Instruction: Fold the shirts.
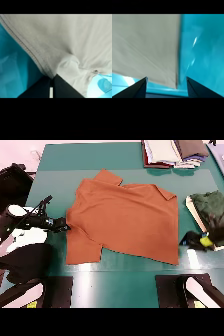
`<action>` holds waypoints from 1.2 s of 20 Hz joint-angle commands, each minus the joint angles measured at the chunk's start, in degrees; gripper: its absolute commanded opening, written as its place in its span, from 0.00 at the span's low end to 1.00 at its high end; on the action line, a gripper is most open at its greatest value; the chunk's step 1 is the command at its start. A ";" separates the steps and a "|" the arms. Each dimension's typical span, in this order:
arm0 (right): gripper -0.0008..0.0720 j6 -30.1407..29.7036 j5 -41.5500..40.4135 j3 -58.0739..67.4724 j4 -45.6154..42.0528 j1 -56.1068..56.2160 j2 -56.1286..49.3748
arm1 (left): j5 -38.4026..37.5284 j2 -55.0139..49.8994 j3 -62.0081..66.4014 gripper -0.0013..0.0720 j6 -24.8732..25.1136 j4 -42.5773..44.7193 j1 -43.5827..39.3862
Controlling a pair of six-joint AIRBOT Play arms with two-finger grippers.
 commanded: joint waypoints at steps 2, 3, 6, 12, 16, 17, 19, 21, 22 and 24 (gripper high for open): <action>0.67 0.04 -1.77 -10.27 -0.68 -3.76 0.35 | 1.79 0.20 0.31 0.05 0.15 0.35 0.02; 0.66 0.04 -1.84 -9.44 0.26 -2.29 -0.39 | 2.32 0.20 0.31 0.05 0.17 0.37 0.02; 0.65 0.66 -3.96 -7.80 1.77 3.26 -4.04 | 2.23 0.20 0.31 0.05 0.17 0.39 0.02; 0.25 -1.29 -7.61 -7.54 3.69 13.99 -7.02 | 1.18 0.42 1.92 0.05 0.17 1.46 0.02; 0.03 -1.42 -8.92 -3.76 3.74 17.88 2.93 | -0.98 6.38 10.23 0.05 -0.98 1.49 0.02; 0.03 -1.42 -8.15 -0.46 3.72 18.16 5.33 | -1.86 8.17 13.62 0.05 -1.92 1.49 0.04; 0.03 -1.38 -7.37 9.77 3.74 18.08 10.03 | -3.52 11.98 22.29 0.05 -3.32 1.44 0.02; 0.03 -0.92 -7.98 22.23 3.69 18.08 12.96 | -4.22 14.91 32.89 0.05 -4.04 1.44 0.02; 0.03 -0.92 -8.35 29.70 3.52 18.08 13.88 | -4.79 15.63 39.17 0.05 -4.83 1.44 0.02; 0.03 -0.92 -8.98 44.41 2.99 18.08 14.29 | -6.19 16.15 51.84 0.05 -4.87 1.42 0.02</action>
